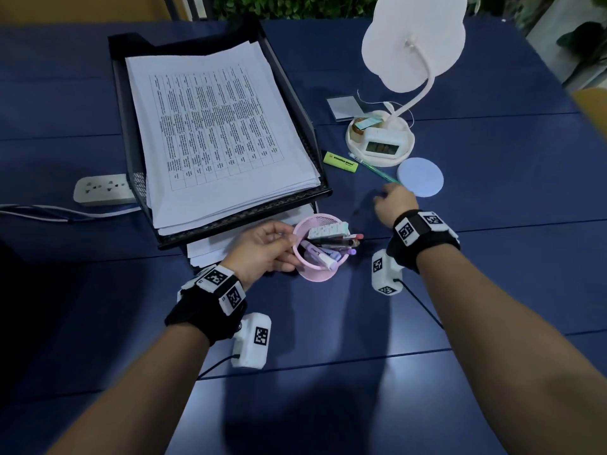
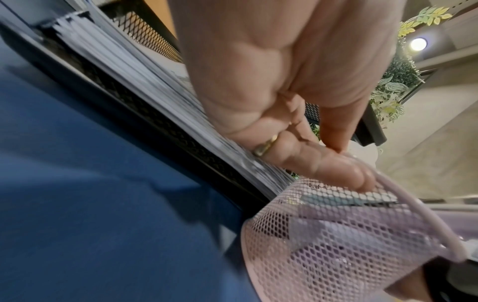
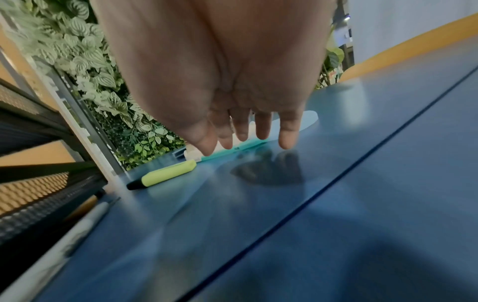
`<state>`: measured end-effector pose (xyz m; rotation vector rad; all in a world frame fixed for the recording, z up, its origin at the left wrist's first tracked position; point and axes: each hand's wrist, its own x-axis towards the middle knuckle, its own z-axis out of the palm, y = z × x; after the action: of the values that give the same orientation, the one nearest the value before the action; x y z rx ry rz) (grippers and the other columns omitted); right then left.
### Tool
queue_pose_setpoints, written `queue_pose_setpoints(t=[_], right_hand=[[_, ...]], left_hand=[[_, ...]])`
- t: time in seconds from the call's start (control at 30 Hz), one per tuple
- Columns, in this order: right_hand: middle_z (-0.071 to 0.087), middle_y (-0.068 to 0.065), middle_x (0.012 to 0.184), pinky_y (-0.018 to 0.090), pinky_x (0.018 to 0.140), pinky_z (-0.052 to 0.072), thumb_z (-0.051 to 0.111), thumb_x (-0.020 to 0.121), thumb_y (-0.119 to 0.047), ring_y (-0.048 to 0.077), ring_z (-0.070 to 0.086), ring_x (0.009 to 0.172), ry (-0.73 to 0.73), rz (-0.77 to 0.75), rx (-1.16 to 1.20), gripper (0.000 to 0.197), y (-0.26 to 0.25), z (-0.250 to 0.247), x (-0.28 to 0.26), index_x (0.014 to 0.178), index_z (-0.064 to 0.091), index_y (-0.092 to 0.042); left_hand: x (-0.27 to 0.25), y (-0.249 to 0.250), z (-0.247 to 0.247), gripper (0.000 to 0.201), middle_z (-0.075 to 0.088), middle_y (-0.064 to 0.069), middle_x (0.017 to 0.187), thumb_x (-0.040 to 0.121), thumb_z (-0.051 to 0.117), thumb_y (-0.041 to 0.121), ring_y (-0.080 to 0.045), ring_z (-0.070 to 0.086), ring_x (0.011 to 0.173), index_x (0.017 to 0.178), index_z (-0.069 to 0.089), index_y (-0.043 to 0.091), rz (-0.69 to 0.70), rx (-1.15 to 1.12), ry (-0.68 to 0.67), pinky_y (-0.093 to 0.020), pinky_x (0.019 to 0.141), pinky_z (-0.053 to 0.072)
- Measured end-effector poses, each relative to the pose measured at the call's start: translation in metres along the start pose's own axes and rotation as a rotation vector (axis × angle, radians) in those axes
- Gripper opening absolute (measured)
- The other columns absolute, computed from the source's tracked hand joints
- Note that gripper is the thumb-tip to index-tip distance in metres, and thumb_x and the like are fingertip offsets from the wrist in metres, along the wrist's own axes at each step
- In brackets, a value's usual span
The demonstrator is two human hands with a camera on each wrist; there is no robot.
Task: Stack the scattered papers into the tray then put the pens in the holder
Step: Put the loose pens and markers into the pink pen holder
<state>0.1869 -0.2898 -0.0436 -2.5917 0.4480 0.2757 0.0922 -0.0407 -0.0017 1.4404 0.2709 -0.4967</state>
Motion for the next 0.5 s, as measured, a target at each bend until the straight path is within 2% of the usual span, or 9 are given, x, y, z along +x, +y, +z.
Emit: queue_pose_setpoints(t=[0.13, 0.2, 0.3, 0.4, 0.47, 0.5], right_hand=[[0.045, 0.014, 0.135, 0.049, 0.098, 0.039, 0.044, 0.091, -0.012, 0.041, 0.038, 0.123, -0.03, 0.002, -0.209, 0.035, 0.0, -0.003, 0.02, 0.125, 0.048, -0.005], [0.047, 0.012, 0.131, 0.049, 0.098, 0.036, 0.042, 0.09, -0.01, 0.037, 0.035, 0.124, -0.042, 0.021, -0.296, 0.036, 0.0, -0.004, 0.026, 0.125, 0.047, -0.009], [0.055, 0.013, 0.122, 0.045, 0.094, 0.035, 0.046, 0.092, -0.014, 0.034, 0.037, 0.122, -0.007, 0.041, -0.379, 0.031, -0.003, -0.006, 0.032, 0.121, 0.053, -0.012], [0.062, 0.018, 0.112, 0.039, 0.08, 0.043, 0.055, 0.09, -0.015, 0.036, 0.051, 0.112, 0.02, 0.046, -0.359, 0.023, -0.001, -0.006, 0.038, 0.109, 0.061, -0.005], [0.064, 0.02, 0.104, 0.034, 0.067, 0.042, 0.059, 0.088, -0.01, 0.037, 0.058, 0.099, 0.02, 0.035, -0.327, 0.017, 0.0, -0.007, 0.035, 0.1, 0.063, 0.0], [0.064, 0.02, 0.102, 0.033, 0.065, 0.041, 0.059, 0.088, -0.01, 0.038, 0.059, 0.095, 0.014, 0.031, -0.314, 0.015, 0.001, -0.007, 0.031, 0.098, 0.063, 0.001]], left_hand=[[0.007, 0.002, 0.003, 0.011, 0.063, -0.001, 0.061, 0.092, 0.053, 0.0, -0.009, 0.063, 0.044, 0.088, 0.055, 0.01, -0.011, 0.003, -0.02, -0.018, 0.044, 0.052], [0.01, 0.002, 0.005, 0.012, 0.064, 0.002, 0.056, 0.092, 0.053, 0.0, -0.008, 0.063, 0.044, 0.087, 0.055, 0.011, -0.013, 0.009, -0.033, -0.017, 0.045, 0.051], [0.013, 0.002, 0.008, 0.014, 0.065, 0.003, 0.056, 0.093, 0.052, 0.001, -0.007, 0.062, 0.043, 0.086, 0.056, 0.013, -0.012, 0.018, -0.04, -0.017, 0.045, 0.051], [0.016, 0.003, 0.012, 0.014, 0.064, 0.003, 0.055, 0.093, 0.052, 0.001, -0.007, 0.062, 0.043, 0.086, 0.056, 0.013, -0.015, 0.019, -0.049, -0.017, 0.045, 0.051], [0.016, 0.004, 0.013, 0.013, 0.064, 0.003, 0.056, 0.093, 0.052, 0.001, -0.007, 0.062, 0.043, 0.087, 0.056, 0.012, -0.017, 0.017, -0.052, -0.017, 0.045, 0.051], [0.016, 0.004, 0.014, 0.013, 0.064, 0.003, 0.056, 0.093, 0.052, 0.001, -0.007, 0.062, 0.043, 0.087, 0.056, 0.012, -0.017, 0.017, -0.051, -0.017, 0.044, 0.051]])
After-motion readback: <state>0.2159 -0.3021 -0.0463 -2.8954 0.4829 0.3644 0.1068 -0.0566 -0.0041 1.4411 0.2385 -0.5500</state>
